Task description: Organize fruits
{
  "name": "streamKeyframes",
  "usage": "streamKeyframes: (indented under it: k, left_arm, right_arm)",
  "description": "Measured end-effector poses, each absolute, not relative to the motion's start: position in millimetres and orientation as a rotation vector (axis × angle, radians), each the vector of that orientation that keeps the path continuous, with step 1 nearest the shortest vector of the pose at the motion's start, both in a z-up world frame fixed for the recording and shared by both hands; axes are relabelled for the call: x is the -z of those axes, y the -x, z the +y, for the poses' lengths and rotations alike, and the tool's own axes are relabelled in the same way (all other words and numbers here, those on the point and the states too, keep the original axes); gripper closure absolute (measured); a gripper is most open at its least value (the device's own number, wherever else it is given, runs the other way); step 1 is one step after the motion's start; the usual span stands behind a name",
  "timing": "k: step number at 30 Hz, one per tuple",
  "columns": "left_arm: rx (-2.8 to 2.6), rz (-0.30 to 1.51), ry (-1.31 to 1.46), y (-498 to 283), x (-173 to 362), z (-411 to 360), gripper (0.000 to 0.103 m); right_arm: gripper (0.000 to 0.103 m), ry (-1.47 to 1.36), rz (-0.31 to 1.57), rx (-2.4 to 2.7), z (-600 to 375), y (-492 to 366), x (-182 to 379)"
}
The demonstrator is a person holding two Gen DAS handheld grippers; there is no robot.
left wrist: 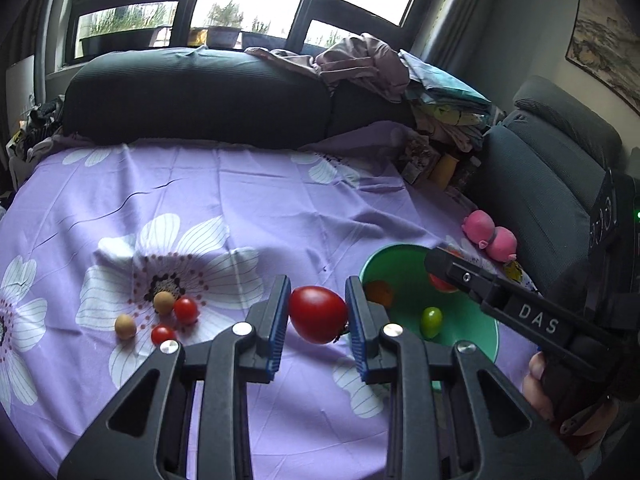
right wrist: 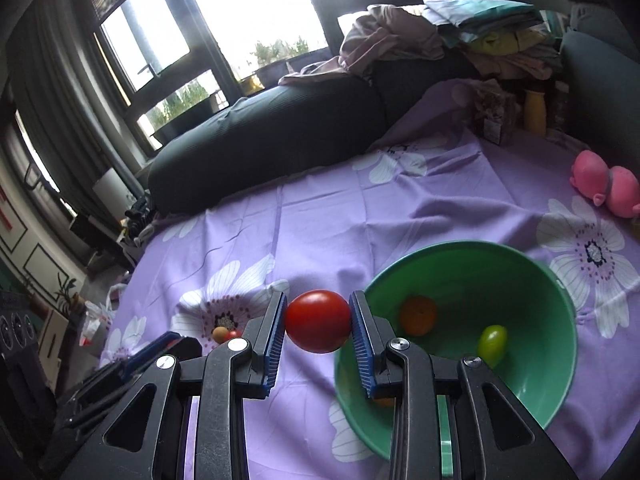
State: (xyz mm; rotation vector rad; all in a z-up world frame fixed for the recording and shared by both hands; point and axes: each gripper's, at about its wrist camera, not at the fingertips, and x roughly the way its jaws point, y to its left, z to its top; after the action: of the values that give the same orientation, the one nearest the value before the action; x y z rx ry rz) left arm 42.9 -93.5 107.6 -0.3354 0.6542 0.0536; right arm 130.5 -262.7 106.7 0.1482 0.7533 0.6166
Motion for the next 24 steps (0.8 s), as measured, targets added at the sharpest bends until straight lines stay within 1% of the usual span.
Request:
streamKeyframes:
  k: [5, 12, 24]
  left_arm:
    - [0.031, 0.666, 0.328, -67, -108, -124, 0.075]
    - [0.086, 0.75, 0.301, -100, -84, -160, 0.075]
    - [0.136, 0.867, 0.29, -128, -52, -186, 0.075]
  right_arm:
    - [0.07, -0.189, 0.75, -0.555, -298, -142, -100]
    - [0.07, -0.192, 0.79, -0.477, -323, -159, -85]
    - [0.069, -0.239, 0.886, -0.431, -338, -180, -63]
